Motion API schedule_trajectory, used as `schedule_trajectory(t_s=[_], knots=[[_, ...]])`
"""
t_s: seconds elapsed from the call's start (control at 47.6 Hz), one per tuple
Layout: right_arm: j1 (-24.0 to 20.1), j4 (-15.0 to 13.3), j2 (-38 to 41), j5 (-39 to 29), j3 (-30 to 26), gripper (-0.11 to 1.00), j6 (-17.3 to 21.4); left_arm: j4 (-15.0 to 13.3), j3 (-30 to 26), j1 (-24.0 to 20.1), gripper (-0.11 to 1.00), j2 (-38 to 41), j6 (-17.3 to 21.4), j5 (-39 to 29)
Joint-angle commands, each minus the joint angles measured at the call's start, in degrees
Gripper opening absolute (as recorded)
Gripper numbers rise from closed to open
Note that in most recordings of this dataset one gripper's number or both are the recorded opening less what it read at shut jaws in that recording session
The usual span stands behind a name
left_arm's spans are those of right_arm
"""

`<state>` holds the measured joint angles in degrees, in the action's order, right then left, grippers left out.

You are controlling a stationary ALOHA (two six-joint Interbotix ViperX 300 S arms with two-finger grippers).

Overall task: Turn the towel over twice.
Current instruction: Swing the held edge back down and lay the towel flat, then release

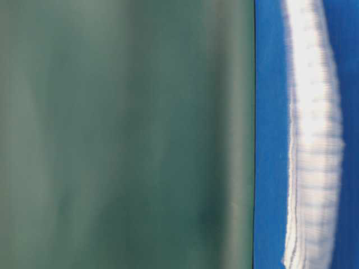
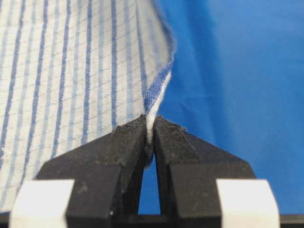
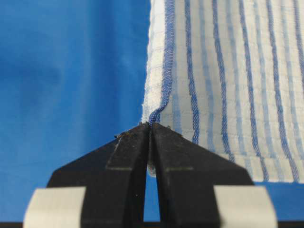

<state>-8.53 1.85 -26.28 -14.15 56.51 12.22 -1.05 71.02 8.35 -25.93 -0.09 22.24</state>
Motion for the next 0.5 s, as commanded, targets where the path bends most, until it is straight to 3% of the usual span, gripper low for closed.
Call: schedule_trajectory(t_s=[0.0, 0.483], knots=[[-0.97, 0.18, 1.32, 1.58, -0.7, 0.05, 0.35, 0.0, -1.85, 1.23, 0.03, 1.67, 0.26, 0.09], [-1.23, -0.09, 6.86, 1.41, -0.7, 0.05, 0.7, 0.0, -5.01, 1.67, 0.03, 5.98, 0.18, -5.62]])
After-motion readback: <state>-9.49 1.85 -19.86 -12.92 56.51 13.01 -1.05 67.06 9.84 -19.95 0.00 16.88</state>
